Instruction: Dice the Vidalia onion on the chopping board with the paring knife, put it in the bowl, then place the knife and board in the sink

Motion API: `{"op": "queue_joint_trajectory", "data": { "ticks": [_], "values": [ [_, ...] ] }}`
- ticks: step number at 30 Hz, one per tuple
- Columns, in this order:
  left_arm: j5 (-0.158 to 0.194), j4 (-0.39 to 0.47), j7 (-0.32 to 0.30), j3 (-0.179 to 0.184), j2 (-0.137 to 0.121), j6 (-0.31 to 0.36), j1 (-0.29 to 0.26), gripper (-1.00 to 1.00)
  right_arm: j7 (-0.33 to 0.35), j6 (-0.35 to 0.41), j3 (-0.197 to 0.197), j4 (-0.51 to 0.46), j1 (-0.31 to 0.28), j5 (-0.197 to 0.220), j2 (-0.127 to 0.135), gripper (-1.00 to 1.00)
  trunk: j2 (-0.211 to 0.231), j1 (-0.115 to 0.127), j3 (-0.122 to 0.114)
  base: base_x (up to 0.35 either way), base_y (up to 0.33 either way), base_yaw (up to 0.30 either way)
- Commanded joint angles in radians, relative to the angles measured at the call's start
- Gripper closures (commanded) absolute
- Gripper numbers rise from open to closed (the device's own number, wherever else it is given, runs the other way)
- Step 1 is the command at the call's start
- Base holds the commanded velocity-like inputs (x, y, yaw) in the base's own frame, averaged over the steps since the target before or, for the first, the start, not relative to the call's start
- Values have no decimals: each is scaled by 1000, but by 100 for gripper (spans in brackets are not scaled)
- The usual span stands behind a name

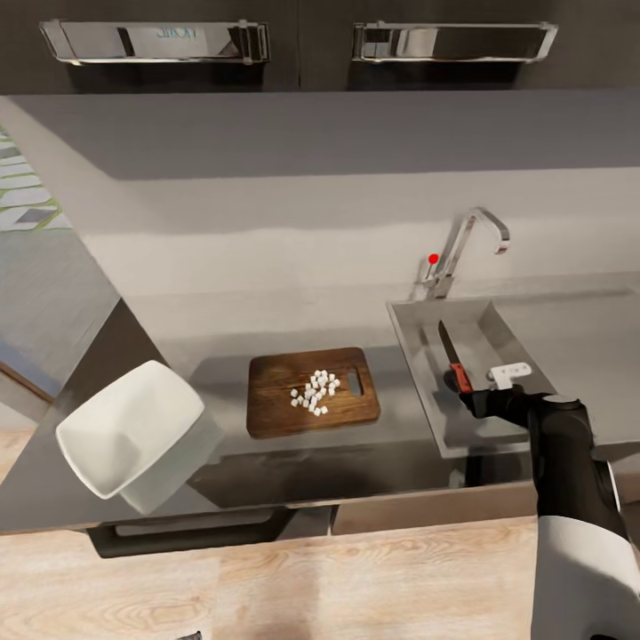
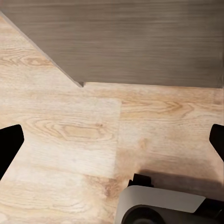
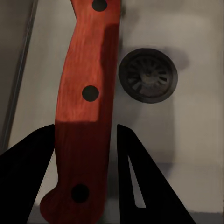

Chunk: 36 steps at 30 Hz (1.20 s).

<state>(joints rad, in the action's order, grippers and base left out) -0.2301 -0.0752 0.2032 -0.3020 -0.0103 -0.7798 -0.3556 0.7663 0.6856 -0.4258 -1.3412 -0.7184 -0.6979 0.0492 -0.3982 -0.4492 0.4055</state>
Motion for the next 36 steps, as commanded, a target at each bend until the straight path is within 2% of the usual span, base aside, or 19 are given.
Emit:
{"op": "queue_joint_trajectory", "data": {
  "ticks": [1,12,16,19,22,25,32,33,36],
  "values": [
    [-11,-4,7,-5,0,-6,-2,-100,5,2,1,2,-1,-9,0,100,-2,-1,2,61,0,0],
    [-11,-5,7,-5,0,-6,-2,-100,-2,1,4,14,-1,-9,-4,100,-2,-1,2,8,0,0],
    [-11,-5,7,-5,0,-6,-2,-100,-23,0,5,30,-1,-10,-17,100,-2,-1,2,0,0,0],
    [-11,-5,7,-5,0,-6,-2,-100,-50,-6,6,54,-1,-10,-38,100,-2,-1,2,0,0,0],
    [-11,-5,7,-5,-1,-6,-2,-100,-59,-14,32,69,-1,-10,-51,100,-2,-1,2,0,0,0],
    [-11,-5,7,-5,0,-6,-2,-100,-95,-17,49,85,-1,-10,-53,100,-2,-1,2,0,0,0],
    [-11,-5,7,-5,0,-6,-2,-100,-111,-27,52,88,-1,-9,-55,100,-2,-1,2,0,0,0],
    [-11,-5,7,-5,0,-6,-2,-100,-111,-27,52,88,-1,-9,-55,-100,-2,-1,2,0,0,0],
    [-11,-5,7,-5,0,-6,-2,-100,-110,-27,52,88,-1,-9,-54,-100,-2,-1,2,0,0,0]
  ]
}}
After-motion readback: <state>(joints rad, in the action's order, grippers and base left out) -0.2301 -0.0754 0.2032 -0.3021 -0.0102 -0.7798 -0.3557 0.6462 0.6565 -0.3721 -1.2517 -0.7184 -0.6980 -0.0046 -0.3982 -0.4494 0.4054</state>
